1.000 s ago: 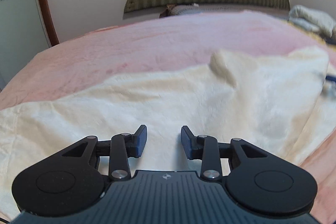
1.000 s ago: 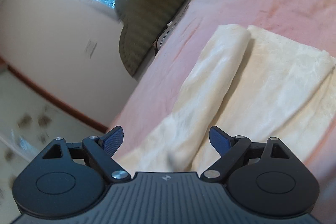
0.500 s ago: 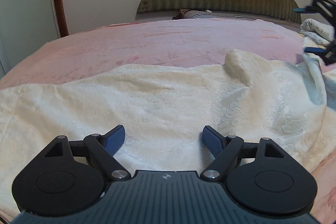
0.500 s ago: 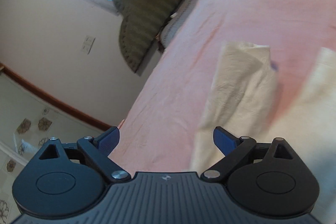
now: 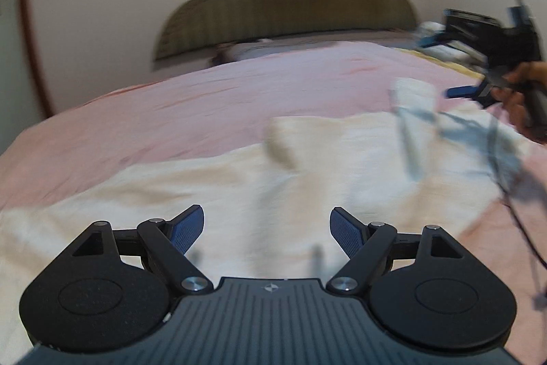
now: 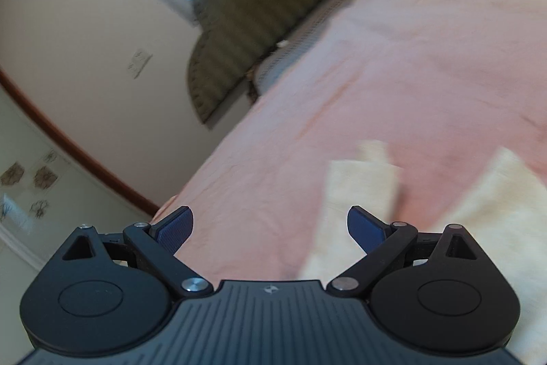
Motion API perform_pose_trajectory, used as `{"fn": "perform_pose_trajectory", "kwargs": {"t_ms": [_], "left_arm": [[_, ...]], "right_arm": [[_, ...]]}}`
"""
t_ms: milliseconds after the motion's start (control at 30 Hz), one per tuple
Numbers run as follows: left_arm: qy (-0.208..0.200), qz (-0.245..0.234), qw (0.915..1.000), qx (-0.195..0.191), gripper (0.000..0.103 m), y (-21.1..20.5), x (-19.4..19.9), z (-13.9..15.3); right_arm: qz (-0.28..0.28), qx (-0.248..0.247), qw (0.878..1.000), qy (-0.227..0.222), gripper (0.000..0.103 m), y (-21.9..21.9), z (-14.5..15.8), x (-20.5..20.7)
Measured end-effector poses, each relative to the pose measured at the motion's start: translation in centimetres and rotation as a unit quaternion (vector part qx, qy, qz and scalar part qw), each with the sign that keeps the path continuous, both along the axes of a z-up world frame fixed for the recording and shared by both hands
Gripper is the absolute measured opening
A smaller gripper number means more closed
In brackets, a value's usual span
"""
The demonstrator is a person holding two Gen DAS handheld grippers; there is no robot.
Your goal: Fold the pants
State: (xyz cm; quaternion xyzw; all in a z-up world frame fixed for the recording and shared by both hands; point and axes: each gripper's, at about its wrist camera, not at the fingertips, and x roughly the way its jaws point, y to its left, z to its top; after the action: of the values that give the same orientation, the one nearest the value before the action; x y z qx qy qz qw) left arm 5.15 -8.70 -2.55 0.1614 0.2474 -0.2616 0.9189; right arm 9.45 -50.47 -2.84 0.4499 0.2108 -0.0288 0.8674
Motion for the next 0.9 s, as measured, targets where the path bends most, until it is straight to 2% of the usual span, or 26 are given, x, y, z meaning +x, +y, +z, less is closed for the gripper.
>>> {"fn": "perform_pose_trajectory", "kwargs": {"t_ms": [67,133,200,267,333,467,567,667,833,900], "left_arm": [[-0.01,-0.04,0.999,0.016,0.082,-1.9,-1.3,-0.4],[-0.038,-0.057,0.9968,0.04,0.082,-3.5,-2.5,-0.9],[-0.072,-0.069,0.9924,0.072,0.084,-5.0,-3.5,-1.6],[-0.085,-0.072,0.9899,0.088,0.087,-5.9,-3.6,-2.1],[-0.074,-0.064,0.9908,0.094,0.087,-6.6,-3.1,-2.3],[-0.048,-0.061,0.9939,0.078,0.087,-6.8,-2.3,-2.0],[-0.05,-0.071,0.9933,0.076,0.087,-7.1,-2.5,-2.1],[-0.046,-0.074,0.9931,0.079,0.087,-7.5,-2.6,-2.7],[-0.036,-0.069,0.994,0.077,0.087,-7.8,-2.3,-3.1],[-0.033,-0.066,0.9946,0.073,0.087,-7.7,-2.1,-3.1]], "right_arm": [[0.002,0.053,0.999,0.009,0.099,-1.1,-1.8,-1.1],[0.008,0.106,0.994,0.005,0.099,-1.7,-3.6,-1.8],[0.016,0.124,0.992,0.001,0.099,-1.5,-4.4,-1.2],[0.021,0.111,0.994,-0.005,0.099,-1.4,-4.4,-0.6],[0.006,0.093,0.996,-0.006,0.099,-1.5,-4.3,0.1],[-0.022,0.103,0.994,-0.011,0.099,-2.2,-4.5,1.4],[-0.009,0.099,0.994,-0.041,0.099,-1.8,-3.7,1.9],[0.005,0.075,0.996,-0.047,0.099,-1.3,-2.8,2.5],[0.019,0.039,0.999,-0.03,0.099,-1.1,-2.3,4.3],[0.03,0.015,0.999,-0.004,0.098,-1.1,-2.8,5.6]]}}
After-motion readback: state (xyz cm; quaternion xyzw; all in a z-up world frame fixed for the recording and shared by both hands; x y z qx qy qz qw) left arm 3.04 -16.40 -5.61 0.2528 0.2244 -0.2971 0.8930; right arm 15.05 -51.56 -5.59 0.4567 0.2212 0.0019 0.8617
